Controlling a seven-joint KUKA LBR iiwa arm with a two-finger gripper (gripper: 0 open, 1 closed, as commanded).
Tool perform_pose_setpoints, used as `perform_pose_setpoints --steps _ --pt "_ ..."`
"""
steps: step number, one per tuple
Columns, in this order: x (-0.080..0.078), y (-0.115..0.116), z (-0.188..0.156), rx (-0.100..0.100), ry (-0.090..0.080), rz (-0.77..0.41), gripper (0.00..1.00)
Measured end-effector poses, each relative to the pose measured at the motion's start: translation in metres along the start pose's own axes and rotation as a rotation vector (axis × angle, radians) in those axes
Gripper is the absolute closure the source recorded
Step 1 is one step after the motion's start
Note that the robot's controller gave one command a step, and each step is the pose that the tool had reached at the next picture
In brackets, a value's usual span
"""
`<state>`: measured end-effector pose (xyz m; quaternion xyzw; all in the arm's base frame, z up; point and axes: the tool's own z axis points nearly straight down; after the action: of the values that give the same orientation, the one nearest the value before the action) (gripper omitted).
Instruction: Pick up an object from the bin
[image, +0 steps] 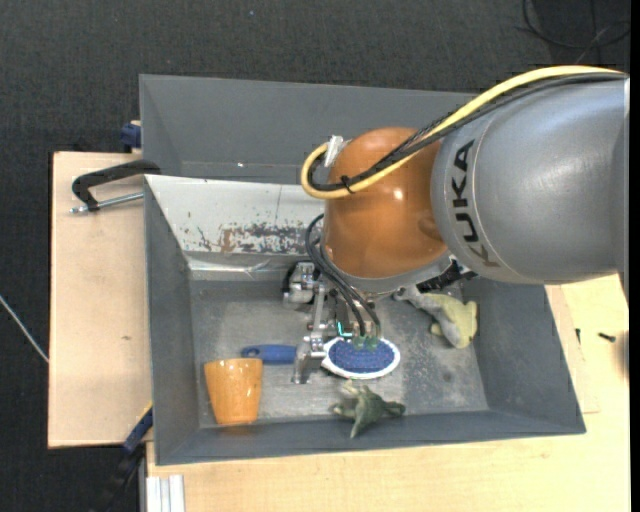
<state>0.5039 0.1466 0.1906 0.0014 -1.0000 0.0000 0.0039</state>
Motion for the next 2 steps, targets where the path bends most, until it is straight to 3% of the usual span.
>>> perform_pose_setpoints --steps 1,2 --pt "-0.013 -0.097 0.120 -0.003 -0.013 -0.058 0.00" --pt "-0.006 -0.096 0.089 -0.002 -0.015 0.006 0.00"
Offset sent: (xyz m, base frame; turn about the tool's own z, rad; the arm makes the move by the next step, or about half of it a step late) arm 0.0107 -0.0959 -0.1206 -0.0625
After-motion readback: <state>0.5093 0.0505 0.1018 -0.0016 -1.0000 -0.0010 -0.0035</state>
